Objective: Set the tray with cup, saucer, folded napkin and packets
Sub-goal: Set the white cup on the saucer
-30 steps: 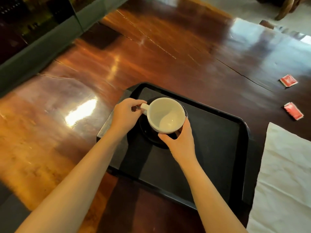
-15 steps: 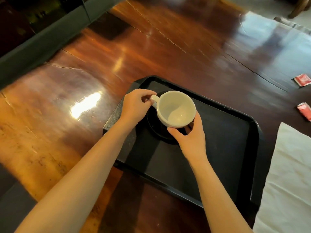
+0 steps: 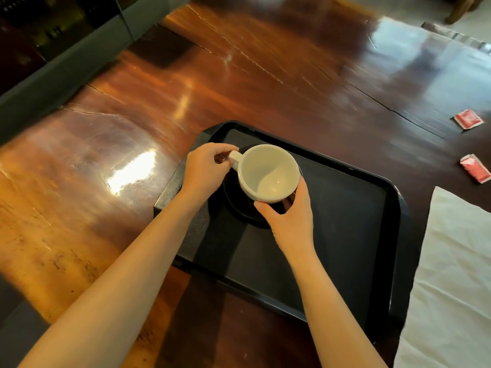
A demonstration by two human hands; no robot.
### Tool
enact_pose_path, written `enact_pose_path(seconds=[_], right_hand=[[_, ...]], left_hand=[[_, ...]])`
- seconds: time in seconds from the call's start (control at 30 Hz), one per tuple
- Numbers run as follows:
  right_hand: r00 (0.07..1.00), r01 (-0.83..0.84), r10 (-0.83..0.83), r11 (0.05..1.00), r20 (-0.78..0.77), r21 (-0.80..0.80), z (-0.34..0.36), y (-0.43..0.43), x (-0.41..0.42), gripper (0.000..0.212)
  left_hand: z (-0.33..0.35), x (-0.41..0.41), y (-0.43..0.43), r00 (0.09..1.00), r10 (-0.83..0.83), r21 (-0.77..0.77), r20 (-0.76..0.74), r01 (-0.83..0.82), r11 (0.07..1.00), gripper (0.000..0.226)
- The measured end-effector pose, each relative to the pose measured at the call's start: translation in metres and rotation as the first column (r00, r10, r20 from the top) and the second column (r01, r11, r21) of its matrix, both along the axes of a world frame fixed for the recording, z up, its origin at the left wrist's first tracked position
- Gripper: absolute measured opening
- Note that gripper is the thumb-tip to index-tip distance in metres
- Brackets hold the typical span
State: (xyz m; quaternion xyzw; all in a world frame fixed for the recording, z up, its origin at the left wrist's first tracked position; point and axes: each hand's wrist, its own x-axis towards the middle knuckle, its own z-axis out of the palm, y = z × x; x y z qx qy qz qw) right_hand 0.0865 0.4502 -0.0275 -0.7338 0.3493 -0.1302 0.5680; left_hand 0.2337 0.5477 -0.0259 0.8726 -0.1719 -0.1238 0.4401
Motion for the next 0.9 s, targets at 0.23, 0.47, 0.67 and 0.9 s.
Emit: enact_pose_path(seconds=[0.23, 0.47, 0.67, 0.9], right_hand=[[0.999, 0.034, -0.034, 0.999, -0.011, 0.023, 0.001, 0.006, -0.001, 0.089], [0.998, 0.051, -0.049, 0.997, -0.042, 0.05, 0.005, 0.008, -0.001, 0.093], [0.994, 0.0, 0.013, 0.994, -0.109, 0.111, 0.017, -0.01, -0.005, 0.082], [0.96, -0.039, 0.058, 0.997, -0.274, 0.073, 0.055, -0.06, -0.036, 0.054]], left_hand=[[-0.002, 0.0, -0.001, 1.0, -0.014, 0.0, -0.007, 0.014, 1.0, 0.027], [0.001, -0.001, -0.001, 0.997, 0.003, 0.002, -0.071, -0.003, 1.0, 0.033], [0.02, 0.013, 0.006, 0.983, -0.031, 0.141, -0.182, 0.058, 0.988, 0.047], [0.078, 0.025, -0.02, 0.993, -0.115, 0.263, 0.012, 0.108, 0.959, 0.036]])
